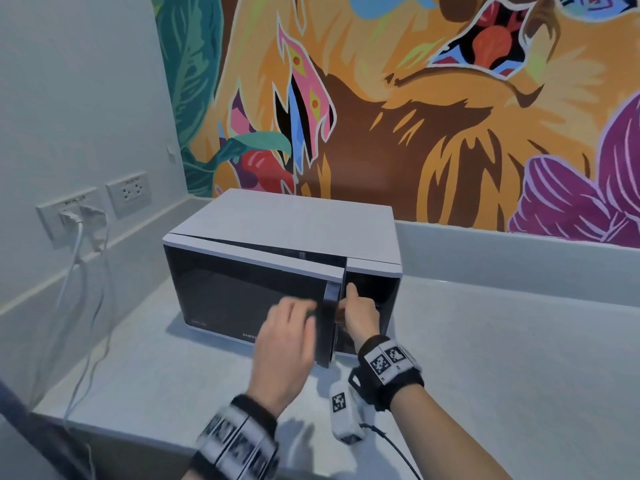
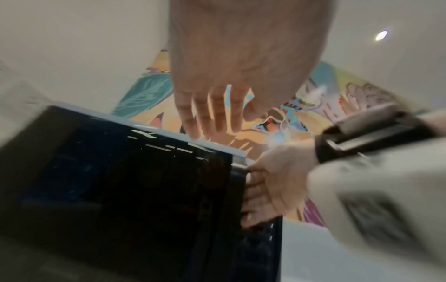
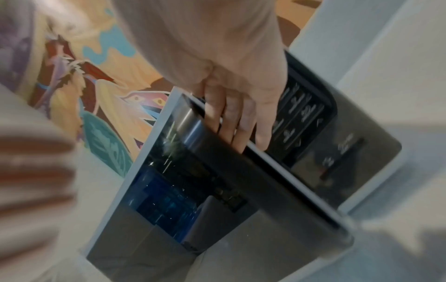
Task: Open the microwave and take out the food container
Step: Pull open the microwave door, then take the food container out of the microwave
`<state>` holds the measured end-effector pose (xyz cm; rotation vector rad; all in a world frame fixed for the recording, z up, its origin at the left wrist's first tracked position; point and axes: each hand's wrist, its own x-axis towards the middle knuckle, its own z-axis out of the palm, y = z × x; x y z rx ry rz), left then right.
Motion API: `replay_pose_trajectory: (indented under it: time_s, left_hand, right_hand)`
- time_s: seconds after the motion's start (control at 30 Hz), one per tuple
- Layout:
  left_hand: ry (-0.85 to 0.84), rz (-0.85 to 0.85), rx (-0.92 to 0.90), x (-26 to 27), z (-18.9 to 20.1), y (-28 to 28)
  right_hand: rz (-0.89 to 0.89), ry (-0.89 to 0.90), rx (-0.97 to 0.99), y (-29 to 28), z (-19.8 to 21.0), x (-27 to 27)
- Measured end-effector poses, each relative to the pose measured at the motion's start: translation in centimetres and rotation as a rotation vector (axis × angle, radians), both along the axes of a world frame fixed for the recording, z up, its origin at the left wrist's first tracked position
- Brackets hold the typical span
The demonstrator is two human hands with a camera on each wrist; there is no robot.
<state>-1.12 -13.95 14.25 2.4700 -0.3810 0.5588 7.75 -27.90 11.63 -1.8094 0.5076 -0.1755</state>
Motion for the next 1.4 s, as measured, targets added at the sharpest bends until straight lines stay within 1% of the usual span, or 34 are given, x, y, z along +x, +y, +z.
replay_pose_trajectory:
  time_s: [0.03, 0.07, 0.1, 0.13, 0.2, 0.23, 0.3, 0.4, 0.47, 0.5, 0.57, 0.67, 0.8, 0.9, 1.0, 1.1, 1.13, 1.17, 1.2, 1.27, 1.3, 1.33, 1.37, 1.4]
  left_hand:
    - [-0.076, -0.022, 0.028, 1.3, 1.2, -1.3]
    - [-0.094, -0.034, 0.096, 2.3, 2.2, -2.4]
    - [-0.08, -0.067, 0.185, 3.3, 2.9, -3.6]
    - [-0.005, -0.084, 0.268, 4.0, 3.3, -4.5]
    - [0.105, -0.047, 0.405, 5.0, 2.9, -5.3]
    - [0.12, -0.026, 0.441, 5.0, 2.6, -5.3]
    - [0.066, 0.031, 0.475, 4.0, 2.1, -5.1]
    - [-0.073, 0.071, 0.4, 1.6, 1.4, -4.0]
    - [-0.139, 0.161, 0.348, -1.0, 1.9, -2.9]
    - [-0.141, 0.221, 0.344, -2.3, 2.2, -2.2]
    - [-0.098, 0.347, 0.317, -4.9, 2.7, -0.8]
    - [0.044, 0.55, 0.344, -7.4, 2.8, 1.9]
    - [0.22, 0.728, 0.377, -8.7, 2.2, 5.7]
    - [0.225, 0.842, 0.388, -8.5, 1.2, 8.2]
    - [0.2, 0.899, 0.399, -8.5, -0.1, 10.5]
    - [0.172, 0.938, 0.315, -8.0, -1.4, 11.6]
    - [0.144, 0.927, 0.298, -7.5, -1.7, 11.3]
    - [0.091, 0.879, 0.289, -6.6, -2.2, 10.6]
    - [0.031, 0.781, 0.283, -5.5, -2.7, 9.7]
    - [-0.061, 0.468, 0.251, -2.4, -4.4, 7.7]
    - [-0.055, 0.301, 0.213, -0.4, -5.2, 6.9]
    - [-0.026, 0.171, 0.154, 2.0, -5.7, 6.3]
    - [0.021, 0.109, 0.072, 4.6, -6.1, 6.0]
    - [0.101, 0.095, -0.032, 7.5, -6.2, 5.8]
  right_hand:
    - [0.02, -0.053, -0.054, -0.4, 0.0, -0.6]
    - [0.044, -0.093, -0.105, -0.8, 0.0, -1.5]
    - [0.072, -0.134, -0.127, -1.0, 0.0, -2.3]
    - [0.106, -0.17, -0.125, -1.0, -0.1, -3.2]
    - [0.171, -0.221, -0.151, -1.4, -0.6, -4.8]
    - [0.193, -0.244, -0.174, -1.6, -1.0, -5.2]
    - [0.227, -0.261, -0.207, -2.1, -2.1, -5.6]
    - [0.29, -0.221, -0.232, -2.0, -2.9, -5.4]
    - [0.337, -0.189, -0.243, -1.4, -3.0, -4.9]
    - [0.371, -0.179, -0.249, -0.9, -3.1, -4.6]
    - [0.436, -0.151, -0.264, 0.3, -3.0, -4.1]
    - [0.51, -0.133, -0.267, 2.3, -3.1, -2.9]
    - [0.504, -0.088, -0.17, 5.1, -2.9, -1.2]
    - [0.456, -0.05, -0.063, 6.6, -2.6, 0.1]
    - [0.429, 0.012, 0.041, 7.6, -2.5, 1.5]
    - [0.369, 0.096, 0.23, 7.6, -2.5, 3.5]
    - [0.344, 0.122, 0.3, 7.5, -2.5, 4.2]
    - [0.316, 0.136, 0.365, 7.4, -2.5, 5.0]
    - [0.285, 0.144, 0.429, 7.3, -2.5, 5.8]
    - [0.21, 0.141, 0.525, 7.1, -3.0, 7.5]
    - [0.174, 0.134, 0.555, 7.1, -3.1, 8.3]
    - [0.145, 0.127, 0.575, 7.2, -3.0, 9.0]
    - [0.121, 0.123, 0.589, 7.3, -3.2, 9.8]
    - [0.105, 0.127, 0.597, 7.5, -3.2, 10.6]
